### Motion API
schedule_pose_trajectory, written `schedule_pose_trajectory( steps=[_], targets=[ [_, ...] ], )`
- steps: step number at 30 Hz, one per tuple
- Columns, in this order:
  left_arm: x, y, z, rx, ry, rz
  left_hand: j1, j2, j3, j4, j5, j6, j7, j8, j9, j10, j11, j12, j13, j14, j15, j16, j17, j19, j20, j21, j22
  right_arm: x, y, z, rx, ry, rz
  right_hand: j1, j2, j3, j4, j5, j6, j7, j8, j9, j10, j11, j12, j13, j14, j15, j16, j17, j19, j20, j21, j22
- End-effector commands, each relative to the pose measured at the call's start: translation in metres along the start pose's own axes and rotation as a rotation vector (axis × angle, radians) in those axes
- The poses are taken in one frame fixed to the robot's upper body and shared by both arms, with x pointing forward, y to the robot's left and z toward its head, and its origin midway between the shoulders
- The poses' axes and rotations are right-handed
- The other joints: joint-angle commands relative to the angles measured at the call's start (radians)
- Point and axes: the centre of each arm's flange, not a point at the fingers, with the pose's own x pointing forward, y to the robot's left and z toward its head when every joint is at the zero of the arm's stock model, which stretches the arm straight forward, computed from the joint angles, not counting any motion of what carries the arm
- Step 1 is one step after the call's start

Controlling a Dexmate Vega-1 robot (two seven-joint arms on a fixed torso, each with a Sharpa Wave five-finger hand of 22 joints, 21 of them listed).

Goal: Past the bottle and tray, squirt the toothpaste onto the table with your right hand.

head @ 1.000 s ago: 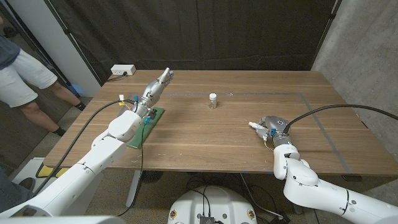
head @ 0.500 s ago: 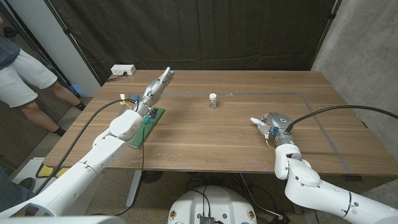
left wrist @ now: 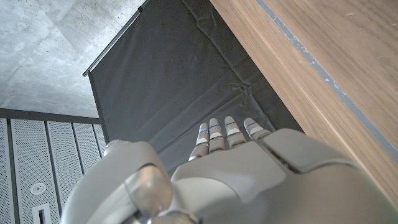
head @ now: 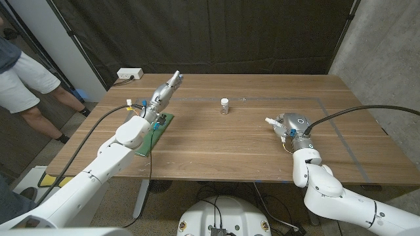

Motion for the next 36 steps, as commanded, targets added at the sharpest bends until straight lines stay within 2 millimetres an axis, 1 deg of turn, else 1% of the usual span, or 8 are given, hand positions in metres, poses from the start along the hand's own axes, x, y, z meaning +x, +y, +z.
schedule_pose_trajectory(
  steps=[1,9,10,11,15,20,28,36],
  targets=[
    [-0.003,0.003,0.002,0.005,-0.002,0.005,0.006,0.005,-0.006,0.003,0.000,0.005,0.004,0.001,0.004,0.005,0.001,-0.001,0.001,0.005,0.003,-0.002,0.006,-0.005,0.008,0.000,0.004,0.005,-0.032,-0.001,-0.121,-0.069,-0.041,0.014,-0.003,0.005,0.000,-0.003,0.009,0.003,0.003,0.002,0.007,0.000,-0.004,0.003,0.006,-0.064,-0.002,0.001,0.008,-0.024,0.005,0.004],
    [-0.002,0.003,0.005,0.012,-0.018,-0.007,0.007,0.005,-0.006,0.003,-0.002,0.006,0.006,0.001,0.004,0.005,0.001,-0.001,0.001,0.005,0.003,-0.002,0.006,-0.006,0.008,0.000,0.004,0.010,-0.046,-0.004,-0.204,-0.123,-0.021,0.014,-0.004,0.005,0.000,-0.003,0.010,0.003,0.002,0.002,0.008,0.000,-0.005,0.003,0.009,-0.067,-0.003,0.001,0.009,-0.025,0.005,0.004],
    [-0.002,0.003,0.005,0.012,-0.021,-0.005,0.007,0.005,-0.006,0.003,-0.002,0.006,0.006,0.001,0.004,0.005,0.001,-0.001,0.001,0.005,0.003,-0.002,0.006,-0.006,0.008,0.000,0.004,0.011,-0.047,-0.004,-0.212,-0.130,-0.016,0.014,-0.004,0.005,0.000,-0.004,0.010,0.003,0.002,0.002,0.008,0.000,-0.005,0.003,0.010,-0.068,-0.003,0.001,0.009,-0.026,0.005,0.004],
    [-0.003,0.002,0.005,0.011,-0.022,-0.004,0.007,0.006,-0.006,0.003,-0.002,0.006,0.006,0.000,0.004,0.004,-0.006,-0.002,0.001,0.005,0.003,-0.002,0.006,-0.006,0.008,0.000,0.004,0.012,-0.048,-0.004,-0.223,-0.136,-0.013,0.014,-0.004,0.005,0.000,-0.004,0.010,0.003,0.002,0.002,0.009,0.000,-0.006,0.003,0.010,-0.068,-0.003,0.001,0.010,-0.027,0.006,0.004],
    [-0.005,0.003,0.005,0.007,-0.021,0.002,0.008,0.006,-0.006,0.004,-0.003,0.007,0.006,0.000,0.004,0.005,0.000,-0.002,0.001,0.006,0.002,-0.002,0.006,-0.007,0.008,0.000,0.004,0.017,-0.053,0.001,-0.261,-0.163,0.001,0.014,-0.004,0.005,0.001,-0.004,0.013,0.003,0.002,0.002,0.012,0.000,-0.006,0.003,0.014,-0.072,-0.003,0.001,0.011,-0.028,0.006,0.004],
    [-0.008,0.004,0.005,0.004,-0.020,0.009,0.008,0.006,-0.006,0.004,-0.003,0.007,0.007,0.000,0.004,0.006,0.000,-0.002,0.001,0.005,0.003,-0.002,0.006,-0.007,0.007,0.000,0.004,0.026,-0.058,0.008,-0.304,-0.198,0.018,0.013,-0.004,0.005,0.002,-0.005,0.015,0.003,0.002,0.002,0.014,0.000,-0.007,0.003,0.018,-0.075,-0.003,0.001,0.015,-0.031,0.007,0.005],
    [-0.013,0.007,-0.001,-0.014,-0.020,0.023,0.009,0.007,-0.006,0.004,-0.004,0.007,0.006,0.000,0.004,0.006,0.003,-0.002,0.001,0.006,0.003,-0.002,0.006,-0.008,0.008,0.000,0.004,0.036,-0.063,0.014,-0.374,-0.233,0.029,0.013,-0.004,0.006,0.002,-0.005,0.019,0.003,0.002,0.002,0.020,0.000,-0.009,0.003,0.023,-0.080,-0.004,0.001,0.017,-0.034,0.007,0.005],
    [-0.013,0.011,0.000,-0.010,-0.029,0.029,0.010,0.009,-0.005,0.005,-0.005,0.009,0.006,0.000,0.004,0.007,0.002,-0.002,0.001,0.006,0.003,-0.002,0.006,-0.009,0.008,0.001,0.004,0.044,-0.064,0.017,-0.441,-0.258,0.037,0.015,-0.003,0.007,0.003,-0.006,0.022,0.003,0.002,0.002,0.023,0.000,-0.010,0.003,0.030,-0.084,-0.003,0.001,0.019,-0.036,0.008,0.005]
  ],
)
